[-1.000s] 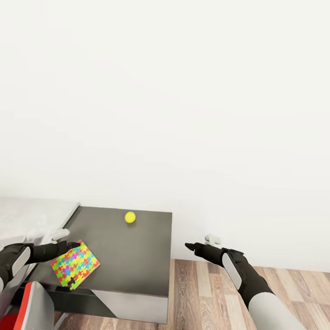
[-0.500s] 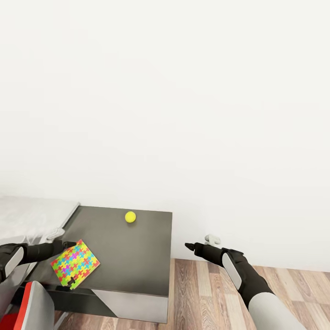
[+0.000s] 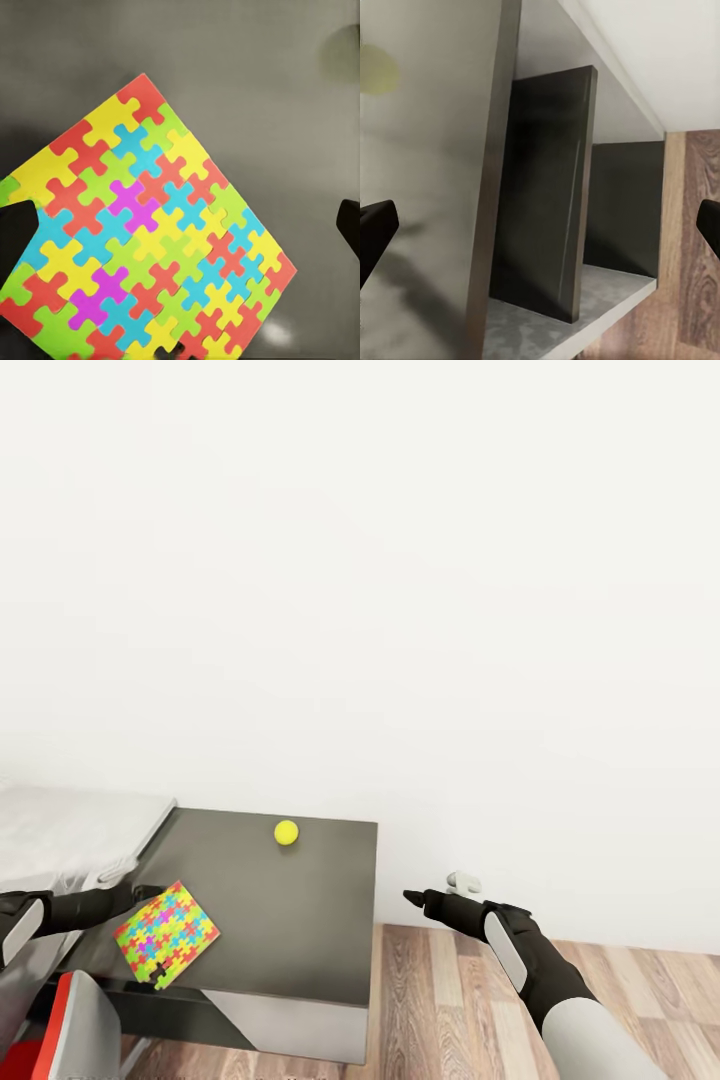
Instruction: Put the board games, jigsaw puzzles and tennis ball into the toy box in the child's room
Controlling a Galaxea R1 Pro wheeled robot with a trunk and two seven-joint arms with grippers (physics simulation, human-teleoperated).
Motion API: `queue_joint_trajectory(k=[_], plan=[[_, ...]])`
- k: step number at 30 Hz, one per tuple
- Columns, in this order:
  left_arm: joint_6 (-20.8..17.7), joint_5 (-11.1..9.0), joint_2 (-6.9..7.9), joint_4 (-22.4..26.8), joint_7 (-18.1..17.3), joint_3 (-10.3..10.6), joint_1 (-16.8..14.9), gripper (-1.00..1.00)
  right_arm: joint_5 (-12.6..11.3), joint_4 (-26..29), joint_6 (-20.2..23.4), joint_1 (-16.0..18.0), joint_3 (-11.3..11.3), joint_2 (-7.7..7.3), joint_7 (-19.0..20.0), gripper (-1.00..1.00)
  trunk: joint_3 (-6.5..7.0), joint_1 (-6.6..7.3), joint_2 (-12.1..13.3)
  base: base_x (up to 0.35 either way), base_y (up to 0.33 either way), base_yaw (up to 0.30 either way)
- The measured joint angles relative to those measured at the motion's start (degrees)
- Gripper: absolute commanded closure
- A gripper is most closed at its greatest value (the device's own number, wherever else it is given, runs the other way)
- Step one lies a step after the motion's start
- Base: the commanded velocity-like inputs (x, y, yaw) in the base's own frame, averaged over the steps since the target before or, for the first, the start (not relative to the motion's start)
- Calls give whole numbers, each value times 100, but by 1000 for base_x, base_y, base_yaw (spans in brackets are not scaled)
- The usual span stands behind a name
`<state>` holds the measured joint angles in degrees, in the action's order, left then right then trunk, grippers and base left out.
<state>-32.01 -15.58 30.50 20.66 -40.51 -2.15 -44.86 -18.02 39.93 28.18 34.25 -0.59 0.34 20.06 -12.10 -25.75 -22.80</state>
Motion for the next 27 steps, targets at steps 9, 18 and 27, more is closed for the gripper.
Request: queue_joint_trajectory(k=[9,18,27], plan=[[8,1,-7,0,12,0,0,-100,-1,-1,4,0,95,2,2,-100,-57,0,0,0,0,170],[8,1,-18,-1,29,0,-1,-100,-6,0,5,0,135,2,1,-100,-94,0,0,0,0,111],[8,5,-41,-1,39,0,-1,-100,-5,1,4,0,137,2,2,-100,-100,0,0,0,0,6]])
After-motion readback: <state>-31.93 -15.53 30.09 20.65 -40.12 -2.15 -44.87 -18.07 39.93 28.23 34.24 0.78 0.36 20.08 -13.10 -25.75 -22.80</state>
